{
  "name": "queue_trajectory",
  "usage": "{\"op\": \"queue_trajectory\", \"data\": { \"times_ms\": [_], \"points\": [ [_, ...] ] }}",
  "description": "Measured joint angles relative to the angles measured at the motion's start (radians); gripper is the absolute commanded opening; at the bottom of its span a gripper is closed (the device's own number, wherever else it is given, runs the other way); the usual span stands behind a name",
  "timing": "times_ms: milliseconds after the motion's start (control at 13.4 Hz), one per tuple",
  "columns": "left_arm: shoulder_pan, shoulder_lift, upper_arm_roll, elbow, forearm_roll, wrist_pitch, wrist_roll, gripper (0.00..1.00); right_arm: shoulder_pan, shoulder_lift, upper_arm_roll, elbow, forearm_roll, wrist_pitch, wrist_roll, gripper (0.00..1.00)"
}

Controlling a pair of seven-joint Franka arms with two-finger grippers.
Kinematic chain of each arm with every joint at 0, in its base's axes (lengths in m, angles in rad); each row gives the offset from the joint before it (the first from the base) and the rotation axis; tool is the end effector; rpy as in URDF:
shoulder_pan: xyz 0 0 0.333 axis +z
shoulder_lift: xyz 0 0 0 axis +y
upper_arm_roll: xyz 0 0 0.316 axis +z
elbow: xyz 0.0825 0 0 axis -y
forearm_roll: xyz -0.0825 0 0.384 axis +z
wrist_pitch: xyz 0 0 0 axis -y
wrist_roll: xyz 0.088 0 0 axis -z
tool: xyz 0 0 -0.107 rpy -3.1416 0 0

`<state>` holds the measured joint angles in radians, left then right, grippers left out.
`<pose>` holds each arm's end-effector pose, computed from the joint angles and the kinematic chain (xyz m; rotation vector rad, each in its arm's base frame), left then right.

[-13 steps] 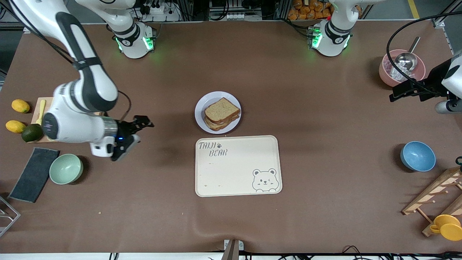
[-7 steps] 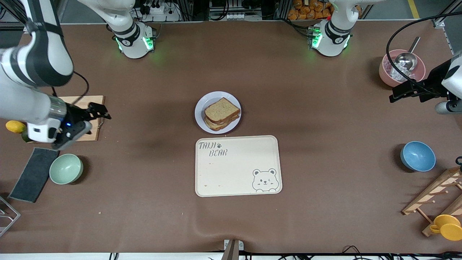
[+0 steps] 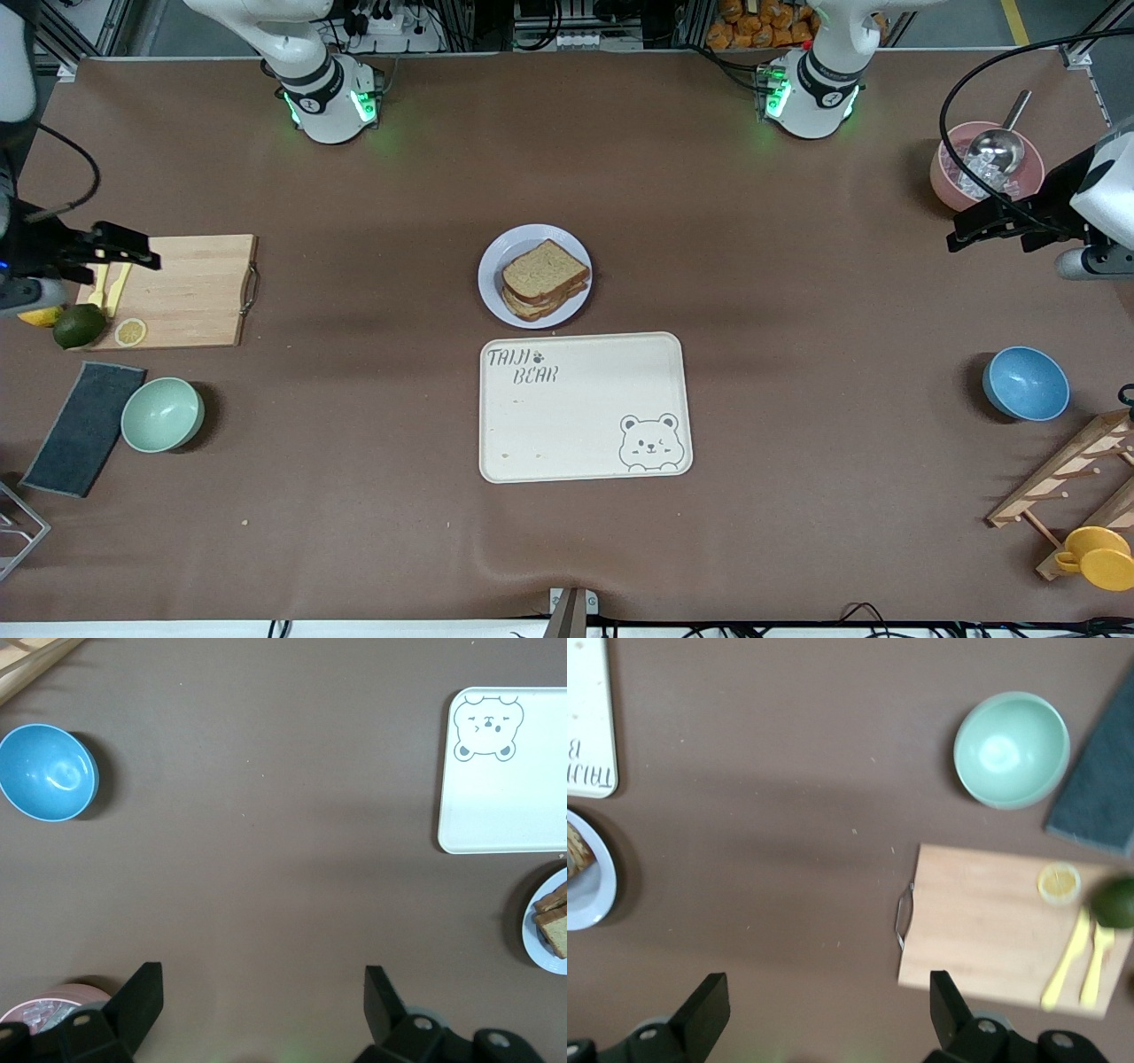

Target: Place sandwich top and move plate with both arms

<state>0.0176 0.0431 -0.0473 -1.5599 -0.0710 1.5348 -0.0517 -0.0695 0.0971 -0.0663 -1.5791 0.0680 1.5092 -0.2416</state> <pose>0.5625 -0.0240 0.6028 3.0693 0.0335 -0.1091 0.5682 -0.0683 0.5613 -3.0369 -0.1582 0.2320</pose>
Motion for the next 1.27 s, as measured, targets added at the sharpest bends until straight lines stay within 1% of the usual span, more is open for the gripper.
{"op": "queue_trajectory", "data": {
  "times_ms": [149,298,448,522,746,970,1268],
  "points": [
    [0.0,0.0,0.0,0.0,0.0,0.001,0.0,1.0,0.002,-0.009,-0.028,0.05,-0.001,-0.066,0.071,1.0],
    [0.0,0.0,0.0,0.0,0.0,0.004,0.0,1.0,0.019,-0.035,-0.061,0.074,-0.001,-0.114,0.113,1.0],
    [0.0,0.0,0.0,0.0,0.0,0.006,0.0,1.0,0.057,-0.073,-0.099,0.076,-0.001,-0.122,0.131,1.0],
    [0.0,0.0,0.0,0.0,0.0,0.006,0.0,1.0,0.066,-0.09,-0.104,0.076,-0.001,-0.122,0.135,1.0],
    [0.0,0.0,0.0,0.0,0.0,0.014,0.0,1.0,0.064,-0.107,-0.093,0.076,-0.001,-0.115,0.139,1.0],
    [0.0,0.002,0.0,0.0,0.0,0.015,0.0,1.0,0.007,-0.107,-0.038,0.075,-0.006,-0.109,0.14,1.0],
    [0.0,0.005,0.0,0.0,0.0,0.019,0.0,1.0,-0.013,-0.107,-0.022,0.073,-0.029,-0.099,0.134,1.0]
  ]
}}
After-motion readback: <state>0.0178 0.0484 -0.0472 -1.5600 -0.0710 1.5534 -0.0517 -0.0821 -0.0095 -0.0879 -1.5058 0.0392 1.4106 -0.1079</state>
